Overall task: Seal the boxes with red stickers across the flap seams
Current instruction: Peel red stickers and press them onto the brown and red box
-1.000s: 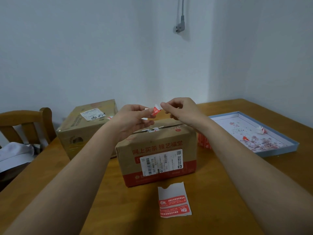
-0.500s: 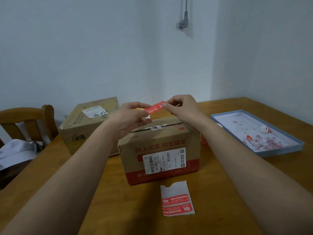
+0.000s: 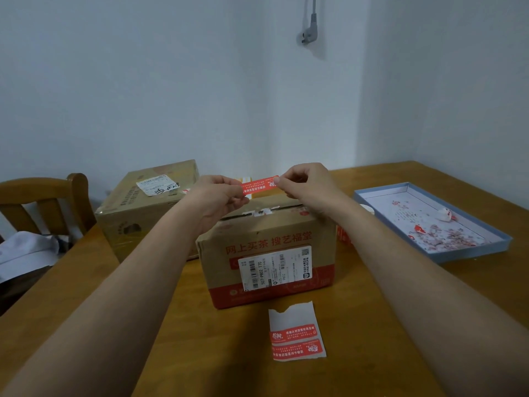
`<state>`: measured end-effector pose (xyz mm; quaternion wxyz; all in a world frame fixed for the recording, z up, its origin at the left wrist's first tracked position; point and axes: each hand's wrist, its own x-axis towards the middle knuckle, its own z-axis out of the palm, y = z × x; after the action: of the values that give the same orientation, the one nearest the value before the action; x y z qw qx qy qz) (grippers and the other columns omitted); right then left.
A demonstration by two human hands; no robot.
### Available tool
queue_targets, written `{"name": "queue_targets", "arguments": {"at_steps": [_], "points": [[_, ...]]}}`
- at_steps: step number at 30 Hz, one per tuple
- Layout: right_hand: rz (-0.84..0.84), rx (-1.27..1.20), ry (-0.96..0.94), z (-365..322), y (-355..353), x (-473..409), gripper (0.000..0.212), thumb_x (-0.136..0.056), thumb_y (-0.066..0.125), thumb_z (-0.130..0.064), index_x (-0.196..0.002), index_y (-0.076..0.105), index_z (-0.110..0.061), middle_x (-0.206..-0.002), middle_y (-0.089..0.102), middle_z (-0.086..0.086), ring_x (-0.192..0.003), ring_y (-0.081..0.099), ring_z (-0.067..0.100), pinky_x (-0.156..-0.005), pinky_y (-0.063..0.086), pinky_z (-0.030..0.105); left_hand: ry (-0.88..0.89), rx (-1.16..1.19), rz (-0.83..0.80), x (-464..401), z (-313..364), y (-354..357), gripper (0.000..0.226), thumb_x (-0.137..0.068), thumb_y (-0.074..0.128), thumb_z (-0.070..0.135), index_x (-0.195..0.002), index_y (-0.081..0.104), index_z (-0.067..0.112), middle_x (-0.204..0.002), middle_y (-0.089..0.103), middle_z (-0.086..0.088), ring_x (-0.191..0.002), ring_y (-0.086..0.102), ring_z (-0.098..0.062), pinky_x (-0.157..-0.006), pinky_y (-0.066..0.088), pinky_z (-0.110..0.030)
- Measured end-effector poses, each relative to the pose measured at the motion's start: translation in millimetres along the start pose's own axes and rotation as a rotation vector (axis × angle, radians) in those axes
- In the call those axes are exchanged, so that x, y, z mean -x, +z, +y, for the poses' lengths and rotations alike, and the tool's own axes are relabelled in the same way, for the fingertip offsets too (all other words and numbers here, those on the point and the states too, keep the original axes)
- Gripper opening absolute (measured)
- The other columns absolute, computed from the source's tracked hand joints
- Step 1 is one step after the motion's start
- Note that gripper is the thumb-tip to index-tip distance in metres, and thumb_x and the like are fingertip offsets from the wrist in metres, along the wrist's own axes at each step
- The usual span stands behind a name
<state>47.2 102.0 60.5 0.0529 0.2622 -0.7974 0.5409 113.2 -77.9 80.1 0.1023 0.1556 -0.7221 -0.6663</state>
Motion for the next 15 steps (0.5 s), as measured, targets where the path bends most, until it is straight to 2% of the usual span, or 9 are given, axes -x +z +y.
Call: {"name": "queue_targets", "arguments": {"at_steps": [2, 5, 10, 13, 15], "points": [[-0.012, -0.015, 0.022, -0.4, -0.1, 1.4, 0.020, -0.089, 0.066, -0.037, -0.084, 0.070, -0.019, -0.088, 0.069, 0.008, -0.087, 0.067, 0.026, -0.060, 0.058, 0.035, -0.009, -0.009, -0.005, -1.1, -1.1, -2.0, 0.009, -0.087, 0.061, -0.008, -0.091, 0.059, 0.000, -0.110, 0.062, -0.020, -0.082, 0.067, -0.022, -0.064, 0.059, -0.021], [-0.026, -0.017, 0.039, -0.6, 0.2, 2.8, 0.021, -0.089, 0.065, -0.038, -0.081, 0.069, -0.019, -0.084, 0.069, 0.009, -0.085, 0.068, 0.028, -0.054, 0.054, 0.029, -0.018, -0.071, -0.001, -0.8, -0.3, -5.1, 0.015, -0.085, 0.066, -0.004, -0.100, 0.063, -0.003, -0.104, 0.064, -0.014, -0.083, 0.066, -0.020, -0.063, 0.059, -0.021], [-0.016, 0.032, 0.059, 1.0, 0.8, 2.1, 0.022, -0.090, 0.065, -0.035, -0.081, 0.068, -0.015, -0.074, 0.062, -0.002, -0.065, 0.057, 0.011, -0.051, 0.052, 0.024, -0.018, -0.137, -0.012, 0.2, 0.8, -6.6, 0.006, -0.085, 0.068, -0.001, -0.087, 0.065, 0.003, -0.094, 0.066, -0.009, -0.082, 0.063, -0.017, -0.064, 0.057, -0.022], [-0.013, 0.060, 0.097, 4.7, 2.7, -0.4, 0.025, -0.089, 0.067, -0.034, -0.086, 0.070, -0.009, -0.079, 0.066, 0.006, -0.062, 0.058, 0.013, -0.051, 0.051, 0.023, -0.009, -0.175, -0.005, -0.4, -0.3, -7.9, 0.007, -0.085, 0.070, 0.002, -0.090, 0.067, 0.005, -0.093, 0.066, -0.008, -0.077, 0.062, -0.016, -0.066, 0.056, -0.022], [-0.020, 0.102, 0.120, 7.2, 4.1, -2.3, 0.026, -0.086, 0.070, -0.034, -0.085, 0.071, -0.008, -0.083, 0.071, 0.009, -0.061, 0.059, 0.014, -0.052, 0.050, 0.023, 0.004, -0.238, 0.021, -1.7, -2.4, -8.7, 0.016, -0.082, 0.074, 0.005, -0.096, 0.067, 0.006, -0.091, 0.067, -0.009, -0.072, 0.061, -0.016, -0.068, 0.056, -0.024]]}}
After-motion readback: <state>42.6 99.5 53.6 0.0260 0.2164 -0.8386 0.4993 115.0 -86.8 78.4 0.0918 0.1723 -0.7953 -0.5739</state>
